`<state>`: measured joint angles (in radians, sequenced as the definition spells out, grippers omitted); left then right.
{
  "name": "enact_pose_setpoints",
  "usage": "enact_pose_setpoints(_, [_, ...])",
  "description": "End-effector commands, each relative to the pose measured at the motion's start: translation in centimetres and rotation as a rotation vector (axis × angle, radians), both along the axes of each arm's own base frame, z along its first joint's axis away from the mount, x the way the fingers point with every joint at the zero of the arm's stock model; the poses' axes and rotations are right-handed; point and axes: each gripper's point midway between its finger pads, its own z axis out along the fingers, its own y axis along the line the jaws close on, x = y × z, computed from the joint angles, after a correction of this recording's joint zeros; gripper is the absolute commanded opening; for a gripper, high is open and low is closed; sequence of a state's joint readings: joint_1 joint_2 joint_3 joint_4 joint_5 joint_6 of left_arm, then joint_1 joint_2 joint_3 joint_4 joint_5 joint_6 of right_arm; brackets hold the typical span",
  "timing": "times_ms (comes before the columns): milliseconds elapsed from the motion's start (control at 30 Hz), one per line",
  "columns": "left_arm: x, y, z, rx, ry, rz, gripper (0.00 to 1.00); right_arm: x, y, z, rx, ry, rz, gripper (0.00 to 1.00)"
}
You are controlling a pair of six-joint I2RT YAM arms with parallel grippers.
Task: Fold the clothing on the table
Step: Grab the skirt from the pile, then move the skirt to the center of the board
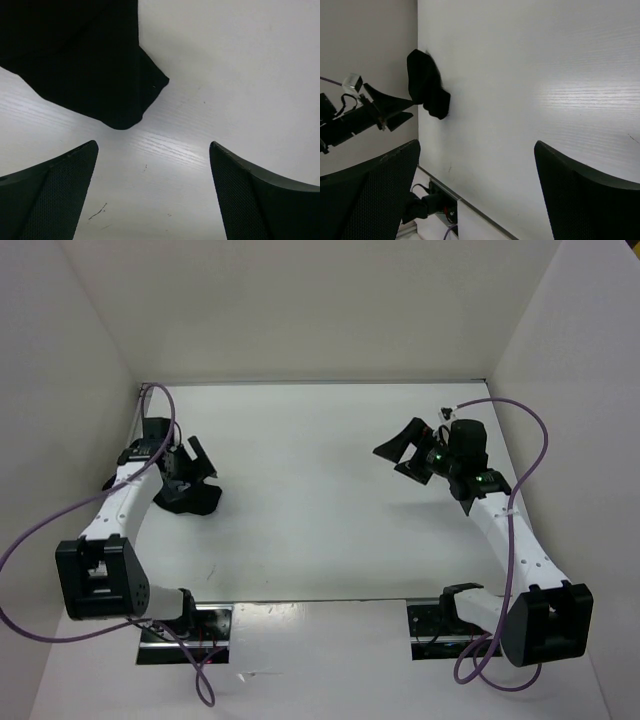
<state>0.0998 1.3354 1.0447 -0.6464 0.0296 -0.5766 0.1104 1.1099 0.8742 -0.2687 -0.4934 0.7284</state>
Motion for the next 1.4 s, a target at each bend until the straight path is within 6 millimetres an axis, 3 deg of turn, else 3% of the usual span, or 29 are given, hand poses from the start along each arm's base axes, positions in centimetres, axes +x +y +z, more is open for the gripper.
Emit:
enact_pose_setpoints(0, [1.6, 1.0, -1.7, 0.031, 0.057, 0.027, 0.98, 0.9, 0.3, 1.7, 0.05, -0.064, -0.001, 0.99])
enact_pose_setpoints(100, [2.7, 0.6, -3.9, -0.001, 0.102, 0.021, 0.93, 0.8, 0.3, 1.5, 0.049, -0.055, -0.001, 0.99])
enact_pose_setpoints(333, [5.6, 0.6, -5.1, -0.034, 0.07, 0.066, 0.72, -0.3, -0.9, 2.2, 0.034, -0.071, -0.063, 0.99])
enact_pose_setpoints(400, [5.4, 1.0, -5.8, -0.015, 0.1, 0.079, 0.62, -0.6, -1.5, 2.8, 0.031, -0.085, -0.087, 0.99])
enact_pose_setpoints(500, [4.6, 0.9, -7.2, 0.002, 0.167, 0.055, 0.56, -0.9, -2.6, 2.6, 0.021, -0.083, -0.117, 0.99])
enact_pose_setpoints(800, [1.9, 0.4, -9.1, 0.199, 0.298, 0.006, 0.58, -2.1, -4.6, 2.9, 0.005, -0.107, -0.147, 0.99])
enact_pose_setpoints(833, [1.8, 0.2, -9.6, 0.217, 0.313, -0.004, 0.43, -2.2, -4.9, 3.2, 0.005, -0.118, -0.157, 0.99])
enact_pose_setpoints(867, [1.8, 0.3, -9.6, 0.222, 0.313, 0.008, 0.43, -2.3, -4.8, 3.3, 0.01, -0.118, -0.147, 0.99])
enact_pose_setpoints(900, [1.3, -0.2, -10.3, 0.226, 0.344, -0.01, 0.18, -2.2, -5.1, 3.2, 0.001, -0.123, -0.152, 0.99])
enact_pose_setpoints(933, [1.0, -0.6, -10.6, 0.23, 0.361, -0.025, 0.09, -2.4, -4.9, 3.1, 0.005, -0.112, -0.143, 0.99])
enact_pose_setpoints(1000, [0.7, -1.2, -11.5, 0.244, 0.387, -0.048, 0.0, -2.5, -5.2, 3.3, -0.003, -0.126, -0.149, 0.99])
enact_pose_setpoints(1133, [0.1, -1.8, -12.5, 0.273, 0.428, -0.077, 0.0, -2.5, -5.6, 2.9, -0.011, -0.112, -0.158, 0.99])
enact_pose_setpoints(1233, [0.3, -3.8, -12.4, 0.262, 0.42, -0.157, 0.0, -2.7, -5.6, 3.4, -0.018, -0.126, -0.154, 0.99])
enact_pose_setpoints(1300, [2.6, -6.2, -9.8, 0.223, 0.317, -0.217, 0.0, -2.7, -5.6, 3.3, -0.025, -0.131, -0.151, 0.99])
enact_pose_setpoints(1367, [4.2, -10.6, -5.8, 0.16, 0.197, -0.345, 0.0, -2.7, -5.6, 3.3, -0.025, -0.131, -0.151, 0.99])
